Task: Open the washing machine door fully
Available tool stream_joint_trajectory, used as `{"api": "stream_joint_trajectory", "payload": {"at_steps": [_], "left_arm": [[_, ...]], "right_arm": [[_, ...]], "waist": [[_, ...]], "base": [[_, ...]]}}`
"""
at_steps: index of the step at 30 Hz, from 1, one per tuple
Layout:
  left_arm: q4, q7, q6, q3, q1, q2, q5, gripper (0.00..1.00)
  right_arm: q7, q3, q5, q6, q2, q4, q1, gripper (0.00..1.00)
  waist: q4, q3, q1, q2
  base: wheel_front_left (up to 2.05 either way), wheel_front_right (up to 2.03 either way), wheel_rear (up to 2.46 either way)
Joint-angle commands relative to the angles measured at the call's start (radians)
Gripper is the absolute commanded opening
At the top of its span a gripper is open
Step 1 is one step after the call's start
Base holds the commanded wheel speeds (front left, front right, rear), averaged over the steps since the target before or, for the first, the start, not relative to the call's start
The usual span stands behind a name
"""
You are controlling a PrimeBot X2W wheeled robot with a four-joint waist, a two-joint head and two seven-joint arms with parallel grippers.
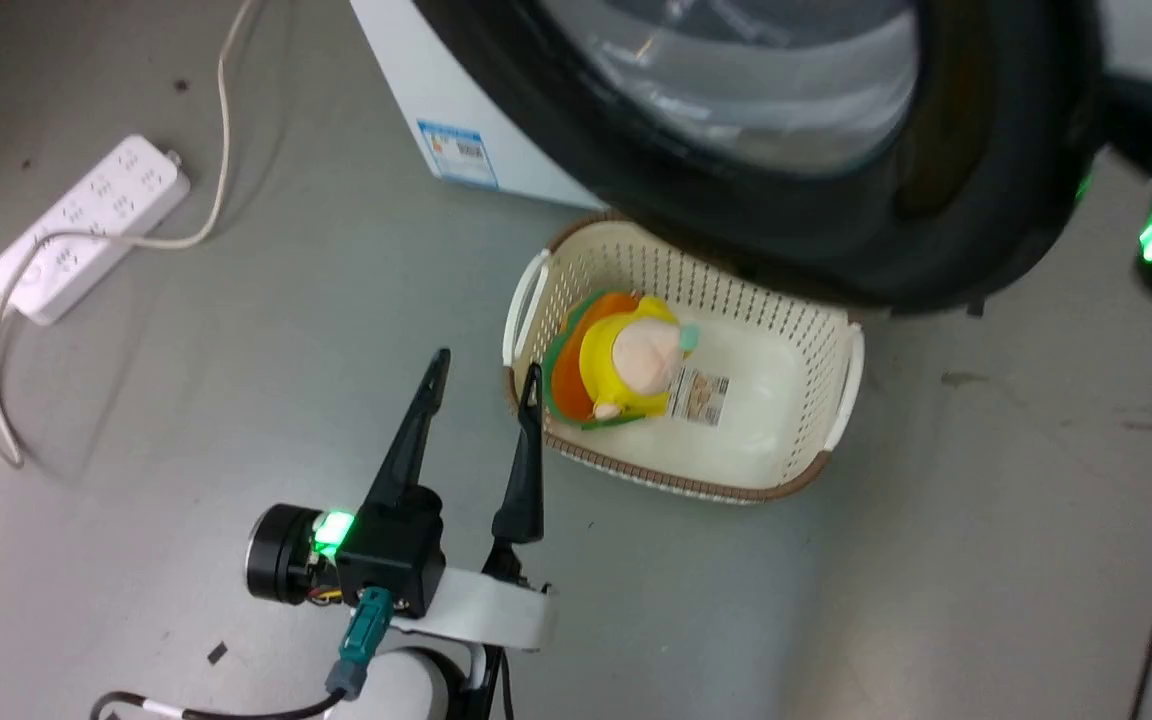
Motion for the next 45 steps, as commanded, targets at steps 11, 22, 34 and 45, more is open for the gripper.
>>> {"api": "stream_joint_trajectory", "payload": {"at_steps": [11,22,34,45], "left_arm": [[0.023,-0.006,-0.036,0.013,0.095,0.001,0.002,1.0],[0.04,-0.006,-0.068,0.016,0.143,0.001,0.011,1.0],[0.049,-0.006,-0.074,0.036,0.163,0.001,0.011,1.0],[0.052,-0.006,-0.099,0.125,0.197,0.001,-0.013,1.0]], "right_arm": [[0.129,0.023,0.035,0.0,0.179,-0.193,0.291,0.0],[0.172,0.344,0.38,0.0,0.206,-0.261,0.489,0.0],[-0.062,0.699,0.611,0.0,0.206,-0.414,0.608,0.24],[-0.649,0.712,0.161,0.0,-0.009,-0.853,0.794,1.0]], "waist": [[-0.021,-0.116,0.0001,-0.0001],[0.003,-0.158,0.0001,-0.0001],[-0.007,-0.201,0.0001,-0.0001],[-0.103,-0.314,0.0001,-0.0001]], "base": [[0.0,0.0,0.0],[0.0,0.0,0.0],[0.0,0.0,0.0],[0.0,0.0,0.0]]}}
